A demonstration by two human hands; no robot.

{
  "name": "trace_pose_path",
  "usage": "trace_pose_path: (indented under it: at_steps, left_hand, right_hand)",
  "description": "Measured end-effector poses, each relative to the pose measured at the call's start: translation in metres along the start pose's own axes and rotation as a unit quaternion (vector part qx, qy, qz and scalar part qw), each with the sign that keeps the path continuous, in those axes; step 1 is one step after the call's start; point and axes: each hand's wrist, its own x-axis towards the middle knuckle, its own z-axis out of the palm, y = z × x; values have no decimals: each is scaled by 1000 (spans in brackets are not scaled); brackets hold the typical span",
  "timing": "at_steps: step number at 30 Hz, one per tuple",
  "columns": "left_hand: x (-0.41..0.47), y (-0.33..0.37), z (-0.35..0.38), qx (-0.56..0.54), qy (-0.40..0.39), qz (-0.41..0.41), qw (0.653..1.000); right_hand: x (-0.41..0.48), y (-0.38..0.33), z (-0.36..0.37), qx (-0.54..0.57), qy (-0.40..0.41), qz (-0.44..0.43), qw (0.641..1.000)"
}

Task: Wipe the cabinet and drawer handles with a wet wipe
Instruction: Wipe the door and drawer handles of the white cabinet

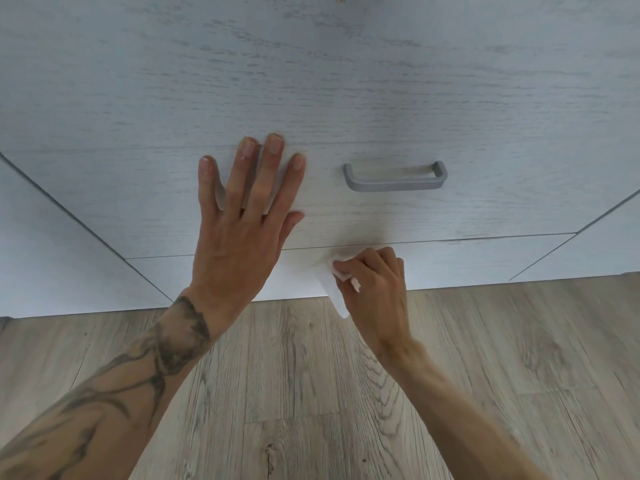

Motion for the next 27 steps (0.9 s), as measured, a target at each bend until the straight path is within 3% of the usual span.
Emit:
trace_pose_path:
  at_steps: [13, 19, 27]
  left_hand:
    - [-1, 2, -3, 15, -3, 5, 1000]
    - [0, 0, -4, 0, -5, 5, 1000]
    - [0, 1, -5, 2, -3, 5, 1000]
  right_hand:
    - [2, -13, 11, 5, 18, 60, 998]
    - [-8, 23, -8, 24, 22, -26, 999]
    - [-5, 72, -34, 34, 39, -25, 998]
